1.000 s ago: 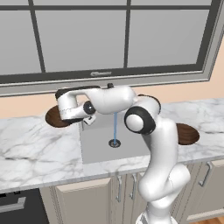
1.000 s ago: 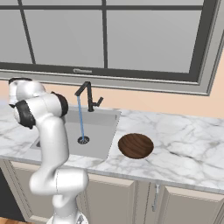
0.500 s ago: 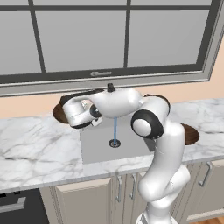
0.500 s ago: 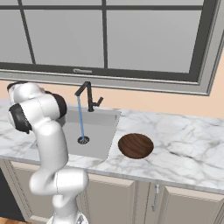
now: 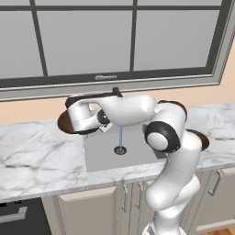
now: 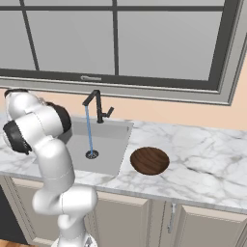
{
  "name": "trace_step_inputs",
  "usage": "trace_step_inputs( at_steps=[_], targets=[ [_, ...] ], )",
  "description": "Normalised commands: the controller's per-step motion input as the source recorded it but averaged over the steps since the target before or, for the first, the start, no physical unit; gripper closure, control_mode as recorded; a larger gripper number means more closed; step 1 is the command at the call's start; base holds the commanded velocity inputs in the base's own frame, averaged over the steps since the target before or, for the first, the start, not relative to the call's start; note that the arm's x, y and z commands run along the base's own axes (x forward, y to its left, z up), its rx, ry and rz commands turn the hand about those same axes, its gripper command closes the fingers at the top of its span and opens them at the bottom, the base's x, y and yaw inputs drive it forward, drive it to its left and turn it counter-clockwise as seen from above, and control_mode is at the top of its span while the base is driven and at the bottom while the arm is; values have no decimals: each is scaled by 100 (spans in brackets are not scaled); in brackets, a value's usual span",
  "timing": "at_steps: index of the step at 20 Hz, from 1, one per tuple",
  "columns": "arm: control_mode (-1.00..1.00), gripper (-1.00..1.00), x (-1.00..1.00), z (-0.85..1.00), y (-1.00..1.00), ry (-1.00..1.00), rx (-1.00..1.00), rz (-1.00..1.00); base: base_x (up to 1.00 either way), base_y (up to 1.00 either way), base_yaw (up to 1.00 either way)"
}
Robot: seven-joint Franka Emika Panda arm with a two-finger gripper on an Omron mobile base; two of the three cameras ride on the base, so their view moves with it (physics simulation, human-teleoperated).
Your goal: Rinse each bowl for a few seconds and place them down in the sink or on the counter.
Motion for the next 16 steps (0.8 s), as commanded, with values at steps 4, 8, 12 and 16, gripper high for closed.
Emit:
trace_step_inputs(
  at_steps=[4,8,12,16],
  targets=[
    [-100,100,-21,51,2,0,-13,-26,0,0,0],
    [-100,100,-12,32,-11,0,-8,-32,0,0,0],
    [-100,100,-12,27,-11,2,-7,-32,0,0,0],
    [-100,100,-20,16,-8,5,-7,-29,0,0,0]
  ],
)
